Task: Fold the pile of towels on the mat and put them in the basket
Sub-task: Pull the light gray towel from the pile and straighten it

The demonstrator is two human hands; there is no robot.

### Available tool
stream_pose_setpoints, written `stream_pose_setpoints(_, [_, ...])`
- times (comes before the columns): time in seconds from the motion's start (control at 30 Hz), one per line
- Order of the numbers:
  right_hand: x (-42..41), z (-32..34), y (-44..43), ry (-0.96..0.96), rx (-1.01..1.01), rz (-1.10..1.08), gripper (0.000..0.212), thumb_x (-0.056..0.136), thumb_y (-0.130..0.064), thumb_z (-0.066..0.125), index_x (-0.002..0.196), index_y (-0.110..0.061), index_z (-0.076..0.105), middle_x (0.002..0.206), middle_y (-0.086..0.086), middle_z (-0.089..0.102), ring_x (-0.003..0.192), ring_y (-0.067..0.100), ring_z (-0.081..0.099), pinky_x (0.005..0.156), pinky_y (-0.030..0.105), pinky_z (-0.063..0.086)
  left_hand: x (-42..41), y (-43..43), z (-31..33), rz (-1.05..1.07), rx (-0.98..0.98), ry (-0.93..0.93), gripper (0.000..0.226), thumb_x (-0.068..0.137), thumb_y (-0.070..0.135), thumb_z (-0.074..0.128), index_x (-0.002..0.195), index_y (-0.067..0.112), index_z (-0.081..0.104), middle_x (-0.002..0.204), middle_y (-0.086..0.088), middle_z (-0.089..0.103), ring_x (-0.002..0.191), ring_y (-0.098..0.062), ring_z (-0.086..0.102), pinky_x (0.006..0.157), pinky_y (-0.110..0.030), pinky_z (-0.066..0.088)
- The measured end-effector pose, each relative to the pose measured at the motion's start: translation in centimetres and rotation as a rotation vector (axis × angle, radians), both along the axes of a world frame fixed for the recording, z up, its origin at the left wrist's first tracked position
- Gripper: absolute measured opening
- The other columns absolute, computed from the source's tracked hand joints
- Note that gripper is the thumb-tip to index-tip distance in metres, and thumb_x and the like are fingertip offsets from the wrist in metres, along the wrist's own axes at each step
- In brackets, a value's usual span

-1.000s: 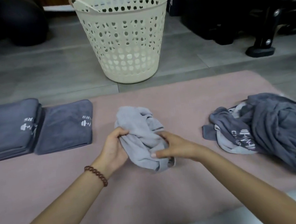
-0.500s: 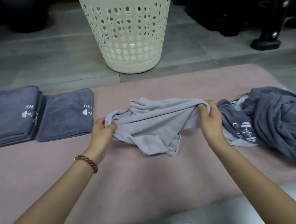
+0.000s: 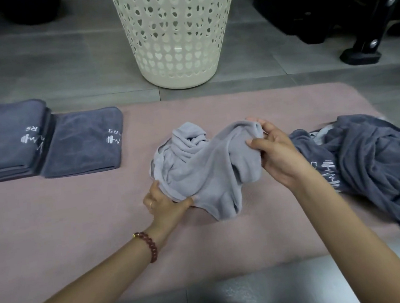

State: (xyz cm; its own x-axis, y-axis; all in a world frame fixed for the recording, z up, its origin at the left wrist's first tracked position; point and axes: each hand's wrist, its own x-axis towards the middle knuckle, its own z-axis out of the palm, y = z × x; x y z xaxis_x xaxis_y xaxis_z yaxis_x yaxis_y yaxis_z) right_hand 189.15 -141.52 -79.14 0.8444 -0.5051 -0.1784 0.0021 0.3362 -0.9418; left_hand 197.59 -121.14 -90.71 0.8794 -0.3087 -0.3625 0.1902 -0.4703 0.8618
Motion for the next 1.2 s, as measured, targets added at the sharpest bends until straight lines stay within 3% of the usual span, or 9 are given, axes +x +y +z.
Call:
stream_pose_setpoints(0.13, [0.2,0.3,1.0,-0.077,0.021,0.004,0.029,0.091,0.008,0.046,0.105,-0.015,0.056,0.096,0.002,0.064,0.084,0.010,0.063,0.073,0.020,0.054,-0.3,-0.3,-0.2,-0.302,-0.140,-0.427,0.053,0.058,0.049,0.067,0.103,0.031,0.044,0.110,0.009,0.038,0.102,-0.006,0.043,0.090,-0.018,0.038])
stream_pose_setpoints(0.27, [0.7,0.5,1.8,-0.103,0.065,-0.045,0.023,0.092,0.004,0.044,0.101,-0.010,0.061,0.089,0.003,0.068,0.083,0.011,0.064,0.077,0.020,0.053,-2.4,-1.3,0.3,-0.634,-0.049,-0.374,0.056,0.059,0.046,0.082,0.102,0.030,0.050,0.105,0.012,0.046,0.099,-0.006,0.050,0.086,-0.022,0.047])
stream_pose_setpoints(0.37, [1.0,0.6,1.9,-0.160,0.087,-0.104,0.020,0.093,0.002,0.044,0.094,-0.007,0.062,0.084,0.003,0.068,0.080,0.012,0.064,0.077,0.021,0.052,-3.1,-2.5,-0.9,-0.542,0.003,-0.377,0.050,0.062,0.030,0.084,0.099,0.023,0.050,0.103,0.004,0.049,0.093,-0.010,0.050,0.080,-0.022,0.047])
stream_pose_setpoints(0.5, [1.4,0.3,1.1,-0.190,0.076,-0.317,0.023,0.093,0.004,0.045,0.084,-0.009,0.061,0.072,-0.002,0.069,0.070,0.009,0.064,0.069,0.020,0.053,-1.6,-2.8,-0.2,-0.427,-0.105,-0.363,0.032,0.076,0.004,0.064,0.073,0.031,0.048,0.075,0.011,0.054,0.067,0.002,0.052,0.064,-0.020,0.041])
stream_pose_setpoints(0.7, [-0.6,-4.4,-3.0,-0.010,-0.115,-0.667,0.016,0.087,-0.010,0.050,0.082,-0.021,0.061,0.080,-0.004,0.059,0.081,0.018,0.053,0.085,0.045,0.043,5.3,-0.2,2.9,0.038,-0.343,-0.538,0.012,0.087,-0.002,0.049,0.093,0.009,0.048,0.084,0.011,0.051,0.073,0.015,0.050,0.072,-0.007,0.039])
stream_pose_setpoints(0.83, [-0.6,-6.7,-2.7,0.072,-0.294,-0.623,0.023,0.097,-0.004,0.042,0.093,-0.026,0.050,0.092,-0.009,0.054,0.083,0.002,0.051,0.084,0.024,0.043,8.7,1.1,4.5,0.084,-0.305,-0.619,0.010,0.093,0.002,0.045,0.095,0.011,0.047,0.089,-0.001,0.054,0.077,0.003,0.049,0.072,-0.010,0.039])
stream_pose_setpoints(1.0, [1.0,-5.9,-1.5,0.152,-0.611,-0.489,0.022,0.101,-0.019,0.039,0.082,-0.011,0.046,0.071,-0.008,0.043,0.067,-0.003,0.042,0.066,0.008,0.035,10.3,1.2,5.8,0.209,-0.302,-0.738,0.010,0.095,0.005,0.040,0.094,0.015,0.044,0.093,-0.002,0.050,0.081,0.002,0.046,0.078,-0.005,0.033])
stream_pose_setpoints(1.1, [1.3,-5.0,-1.6,0.107,-0.666,-0.368,0.039,0.092,-0.044,0.036,0.067,-0.014,0.042,0.066,-0.003,0.042,0.060,-0.005,0.039,0.061,0.017,0.036,12.0,1.9,6.5,0.286,-0.298,-0.742,0.017,0.096,0.006,0.038,0.089,0.020,0.042,0.086,0.008,0.048,0.077,0.015,0.046,0.075,-0.003,0.032])
stream_pose_setpoints(1.2, [0.9,-4.9,-2.9,0.123,-0.612,-0.290,0.047,0.079,-0.061,0.040,0.075,-0.015,0.050,0.065,0.000,0.048,0.059,0.006,0.045,0.053,0.024,0.036,13.0,2.7,6.2,0.387,-0.284,-0.657,0.006,0.098,0.009,0.036,0.096,0.012,0.040,0.092,-0.001,0.047,0.082,-0.006,0.045,0.075,-0.005,0.031])
